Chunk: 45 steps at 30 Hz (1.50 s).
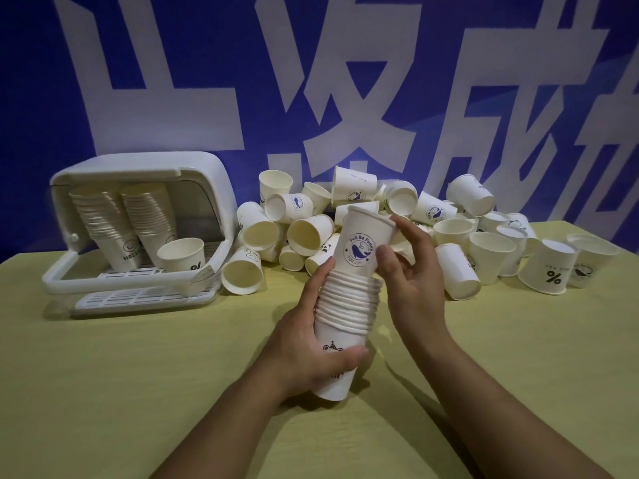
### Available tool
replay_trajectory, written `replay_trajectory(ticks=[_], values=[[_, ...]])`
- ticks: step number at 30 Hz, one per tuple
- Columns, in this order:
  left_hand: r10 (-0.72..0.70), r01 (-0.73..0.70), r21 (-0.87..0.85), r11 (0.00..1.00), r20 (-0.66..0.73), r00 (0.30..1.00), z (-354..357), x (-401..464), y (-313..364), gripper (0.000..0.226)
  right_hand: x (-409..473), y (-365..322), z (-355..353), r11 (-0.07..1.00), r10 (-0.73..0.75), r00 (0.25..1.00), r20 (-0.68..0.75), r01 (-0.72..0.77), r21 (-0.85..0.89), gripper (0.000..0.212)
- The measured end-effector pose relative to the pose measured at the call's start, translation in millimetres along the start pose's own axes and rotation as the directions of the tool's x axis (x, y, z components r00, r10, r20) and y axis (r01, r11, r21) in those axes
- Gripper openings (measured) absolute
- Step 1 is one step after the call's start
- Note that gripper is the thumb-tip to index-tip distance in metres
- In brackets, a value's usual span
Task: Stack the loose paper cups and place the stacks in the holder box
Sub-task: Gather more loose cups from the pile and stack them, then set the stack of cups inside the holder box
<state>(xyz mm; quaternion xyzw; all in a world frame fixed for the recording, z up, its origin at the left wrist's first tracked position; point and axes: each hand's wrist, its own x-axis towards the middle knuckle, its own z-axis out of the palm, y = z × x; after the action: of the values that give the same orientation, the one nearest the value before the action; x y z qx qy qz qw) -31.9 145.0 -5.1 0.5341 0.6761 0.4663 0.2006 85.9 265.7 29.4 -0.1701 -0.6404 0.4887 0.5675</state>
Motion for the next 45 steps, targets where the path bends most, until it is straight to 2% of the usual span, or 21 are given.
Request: replay_trajectory(ticks=[4, 7, 9, 12, 13, 15, 18, 25, 28, 31, 33, 36, 40, 43, 45], values=[[0.022, -0.023, 0.035, 0.999, 0.028, 0.999, 3, 0, 1, 0.123, 0, -5, 2, 0.996, 0.057, 0.997, -0.05, -0.054, 0.067, 0.053], [0.024, -0.024, 0.012, 1.0, -0.014, 1.0, 4, 0, -1, 0.127, 0, -3, -1, 0.995, 0.044, 0.999, 0.011, -0.045, 0.094, 0.052], [0.012, -0.013, -0.017, 1.0, -0.061, 0.998, 4, 0, -2, 0.13, -4, 4, 0, 0.999, 0.037, 0.993, 0.117, -0.038, 0.012, 0.05], [-0.02, 0.003, -0.107, 0.994, -0.152, 0.988, 3, 3, -3, 0.128, -13, 18, 6, 0.974, -0.034, 0.963, 0.266, 0.092, -0.206, 0.043], [-0.029, 0.006, -0.126, 0.992, -0.183, 0.983, 1, 4, -3, 0.127, -15, 20, 9, 0.969, -0.015, 0.956, 0.294, 0.087, -0.233, 0.044], [-0.036, 0.006, -0.14, 0.99, -0.21, 0.977, -1, 5, -3, 0.122, -15, 20, 12, 0.976, 0.072, 0.951, 0.301, -0.005, -0.217, 0.045], [-0.019, -0.028, -0.188, 0.982, -0.24, 0.971, -7, 4, -4, 0.108, -12, 16, 16, 0.983, 0.117, 0.95, 0.291, -0.068, -0.173, 0.05], [0.045, -0.104, -0.226, 0.968, -0.255, 0.966, -41, 4, 1, 0.101, 0, -13, 46, 0.988, 0.095, 0.927, 0.364, -0.044, -0.146, 0.043], [0.018, -0.087, -0.21, 0.974, -0.309, 0.951, -70, -6, -2, 0.096, -1, -18, 70, 0.995, 0.081, 0.915, 0.396, -0.048, -0.091, 0.045], [-0.035, -0.016, -0.123, 0.992, -0.404, 0.914, -100, -22, -9, 0.089, -11, -16, 104, 0.998, 0.049, 0.909, 0.414, -0.03, -0.054, 0.053], [-0.051, 0.021, -0.068, 0.997, -0.482, 0.875, -121, -30, -13, 0.088, -16, -11, 129, 0.998, 0.061, 0.923, 0.379, -0.061, -0.013, 0.04], [-0.048, 0.038, -0.029, 0.999, -0.603, 0.796, -151, -36, -18, 0.091, -17, 4, 161, 0.965, 0.196, 0.932, 0.303, -0.238, 0.108, 0.014], [-0.028, 0.048, 0.009, 0.999, -0.701, 0.713, -183, -32, -20, 0.093, -30, 40, 181, 0.909, 0.349, 0.848, 0.399, -0.409, 0.076, 0.01], [0.019, 0.049, 0.067, 0.997, -0.757, 0.654, -198, -20, -20, 0.092, -41, 62, 183, 0.879, 0.422, 0.759, 0.496, -0.477, -0.018, 0.012], [0.061, 0.049, 0.117, 0.992, -0.78, 0.623, -202, -10, -19, 0.092, -40, 68, 184, 0.876, 0.436, 0.739, 0.513, -0.478, -0.055, 0.014]])
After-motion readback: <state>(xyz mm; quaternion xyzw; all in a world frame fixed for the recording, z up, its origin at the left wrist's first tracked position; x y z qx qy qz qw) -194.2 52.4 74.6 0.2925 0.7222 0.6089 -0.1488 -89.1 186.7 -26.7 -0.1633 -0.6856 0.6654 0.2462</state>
